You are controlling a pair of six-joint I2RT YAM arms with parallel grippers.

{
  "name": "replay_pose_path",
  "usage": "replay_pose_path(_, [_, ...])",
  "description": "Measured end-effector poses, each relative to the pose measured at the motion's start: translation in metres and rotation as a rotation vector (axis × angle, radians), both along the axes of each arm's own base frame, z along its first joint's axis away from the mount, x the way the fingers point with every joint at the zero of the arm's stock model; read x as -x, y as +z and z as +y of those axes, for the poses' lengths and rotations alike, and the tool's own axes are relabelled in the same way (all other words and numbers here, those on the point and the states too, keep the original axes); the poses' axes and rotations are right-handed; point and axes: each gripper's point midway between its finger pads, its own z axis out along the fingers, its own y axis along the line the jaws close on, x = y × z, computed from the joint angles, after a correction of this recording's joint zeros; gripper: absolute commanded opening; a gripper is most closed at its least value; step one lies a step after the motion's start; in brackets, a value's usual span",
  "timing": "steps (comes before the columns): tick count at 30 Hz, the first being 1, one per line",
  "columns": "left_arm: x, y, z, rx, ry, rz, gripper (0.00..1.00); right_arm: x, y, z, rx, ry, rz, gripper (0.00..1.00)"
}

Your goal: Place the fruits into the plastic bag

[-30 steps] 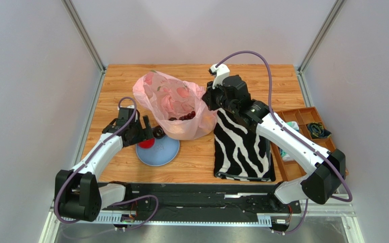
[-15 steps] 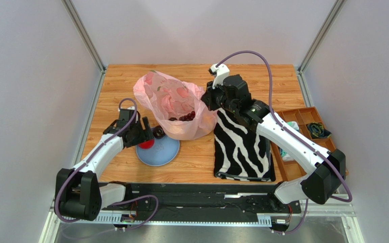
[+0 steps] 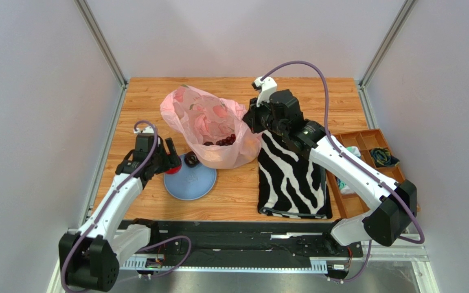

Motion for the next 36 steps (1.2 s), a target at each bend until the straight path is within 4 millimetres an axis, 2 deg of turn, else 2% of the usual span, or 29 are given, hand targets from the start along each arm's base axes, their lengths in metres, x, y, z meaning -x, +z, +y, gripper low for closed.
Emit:
replay_pose_path(11, [0.012,0.09,0.018,-0.02,0.063,-0.314,0.62,0.001,0.0,0.0,-0.004,0.004,0.004,0.0])
replay_pose_path(14, [0.014,0.128,0.02,-0.032,0.05,-0.404,0.61,0.0,0.0,0.0,-0.005,0.003,0.004,0.0])
replay_pose_path(18, [0.014,0.187,0.019,-0.05,0.003,-0.539,0.59,0.001,0.0,0.001,-0.009,0.001,0.009,0.0])
replay_pose_path(22, [0.015,0.227,0.008,-0.051,-0.083,-0.643,0.59,0.001,0.0,0.001,-0.01,0.0,0.012,0.0])
replay_pose_path(24, [0.014,0.243,-0.002,-0.04,-0.152,-0.693,0.58,0.001,-0.001,0.0,-0.01,-0.001,0.013,0.0])
replay_pose_path(27, [0.007,0.262,-0.03,0.0,-0.293,-0.746,0.58,0.001,-0.001,0.0,-0.007,-0.001,0.016,0.0])
replay_pose_path(30, [-0.002,0.269,-0.076,0.044,-0.484,-0.755,0.59,0.001,-0.002,0.0,-0.006,-0.002,0.018,0.0])
replay_pose_path(32, [-0.008,0.265,-0.112,0.07,-0.622,-0.741,0.59,0.002,-0.002,0.0,-0.004,-0.002,0.02,0.0])
replay_pose_path(34, [-0.016,0.254,-0.138,0.097,-0.718,-0.713,0.59,0.002,-0.004,-0.001,-0.001,-0.002,0.026,0.0])
replay_pose_path(36, [-0.028,0.234,-0.148,0.1,-0.749,-0.654,0.58,0.003,-0.006,-0.002,0.003,-0.003,0.034,0.0])
